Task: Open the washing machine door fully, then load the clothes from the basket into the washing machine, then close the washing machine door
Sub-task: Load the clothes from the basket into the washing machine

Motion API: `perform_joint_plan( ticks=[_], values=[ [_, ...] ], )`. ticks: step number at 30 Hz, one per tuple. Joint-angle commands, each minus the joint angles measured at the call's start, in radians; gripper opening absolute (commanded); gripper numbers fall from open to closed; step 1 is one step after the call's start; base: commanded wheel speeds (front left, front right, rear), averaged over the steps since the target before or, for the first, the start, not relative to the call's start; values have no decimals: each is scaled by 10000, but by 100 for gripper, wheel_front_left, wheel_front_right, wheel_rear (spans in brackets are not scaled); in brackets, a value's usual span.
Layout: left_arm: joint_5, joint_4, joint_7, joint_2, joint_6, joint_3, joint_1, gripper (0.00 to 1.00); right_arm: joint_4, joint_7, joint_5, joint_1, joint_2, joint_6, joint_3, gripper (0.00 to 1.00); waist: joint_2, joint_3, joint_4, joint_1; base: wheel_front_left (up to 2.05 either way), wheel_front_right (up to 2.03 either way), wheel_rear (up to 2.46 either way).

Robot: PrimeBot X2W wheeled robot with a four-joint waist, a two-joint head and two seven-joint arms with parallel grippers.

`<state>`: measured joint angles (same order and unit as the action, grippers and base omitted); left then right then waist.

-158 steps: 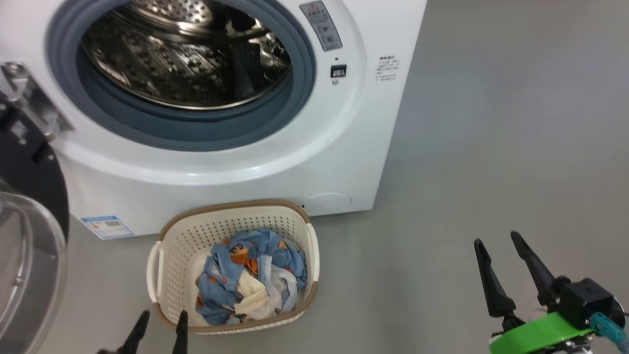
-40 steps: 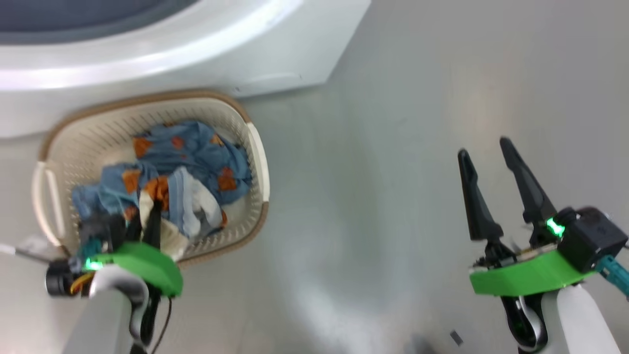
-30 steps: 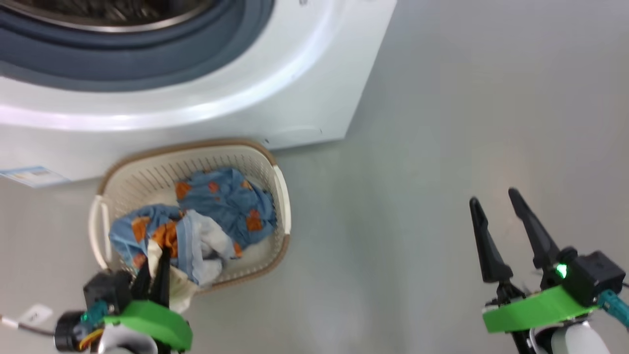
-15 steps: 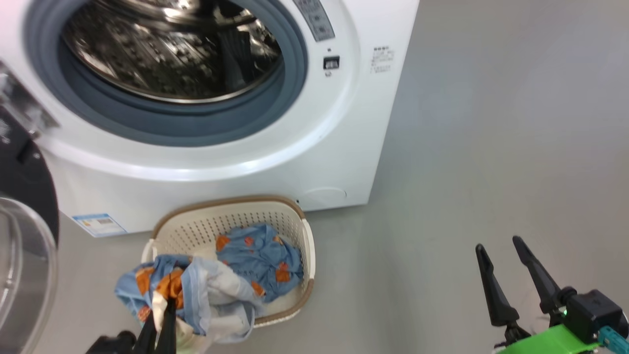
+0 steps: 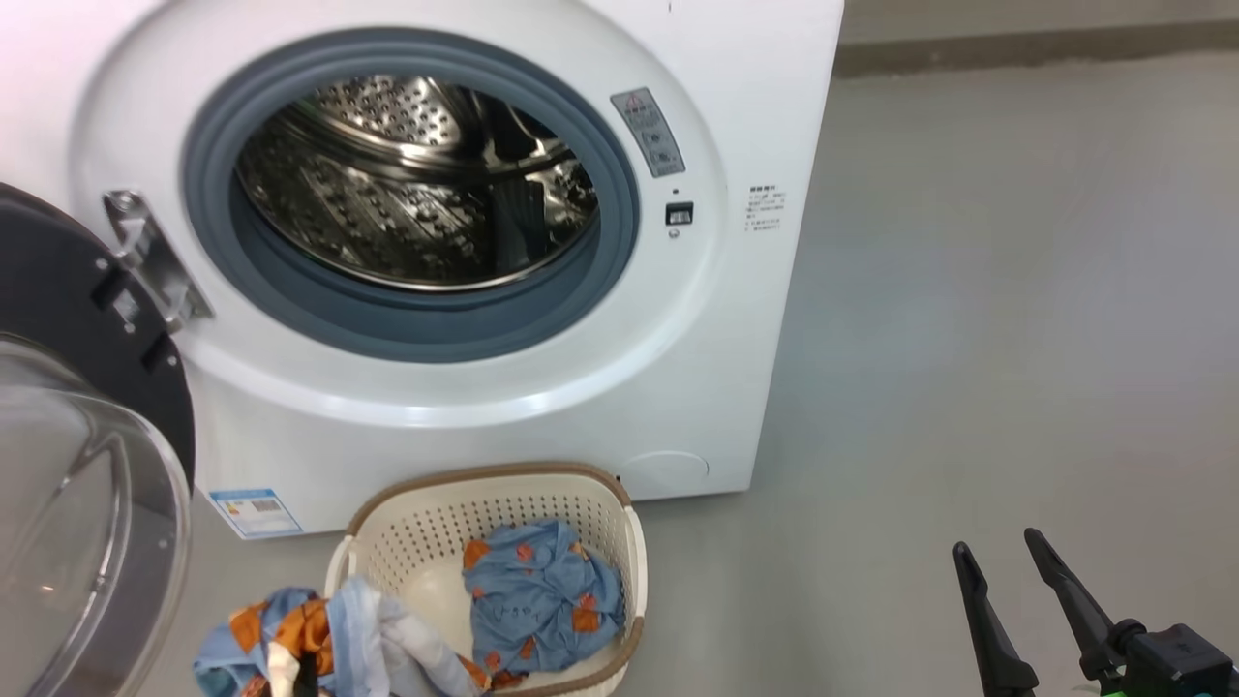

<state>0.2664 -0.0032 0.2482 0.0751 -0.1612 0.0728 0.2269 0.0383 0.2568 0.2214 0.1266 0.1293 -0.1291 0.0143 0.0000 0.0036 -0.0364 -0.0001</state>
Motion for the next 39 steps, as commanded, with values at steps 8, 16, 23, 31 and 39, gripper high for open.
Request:
perform_joint_plan(
  ticks=[8,16,23,31,39],
  values=[
    [-125,-844,135,-9,-193,-511,230,0,-221,49,-79,-58,189,-16,-184,100,0,-448,88,2,0,0,0],
    [-109,-1038,135,6,-196,-508,291,0,-162,49,-85,-175,230,-16,-173,100,0,-418,173,2,0,0,0],
    [-114,-1090,113,79,-213,-487,322,0,-117,49,-86,-265,190,-16,-185,100,0,-445,238,2,0,0,0],
    [-64,-1077,78,148,-219,-466,314,0,-118,49,-67,-312,206,-16,-250,100,0,-441,255,2,0,0,0],
    [-9,-1055,82,147,-269,-440,336,0,-141,49,-55,-318,238,-16,-300,100,0,-443,240,2,0,0,0]
  ],
)
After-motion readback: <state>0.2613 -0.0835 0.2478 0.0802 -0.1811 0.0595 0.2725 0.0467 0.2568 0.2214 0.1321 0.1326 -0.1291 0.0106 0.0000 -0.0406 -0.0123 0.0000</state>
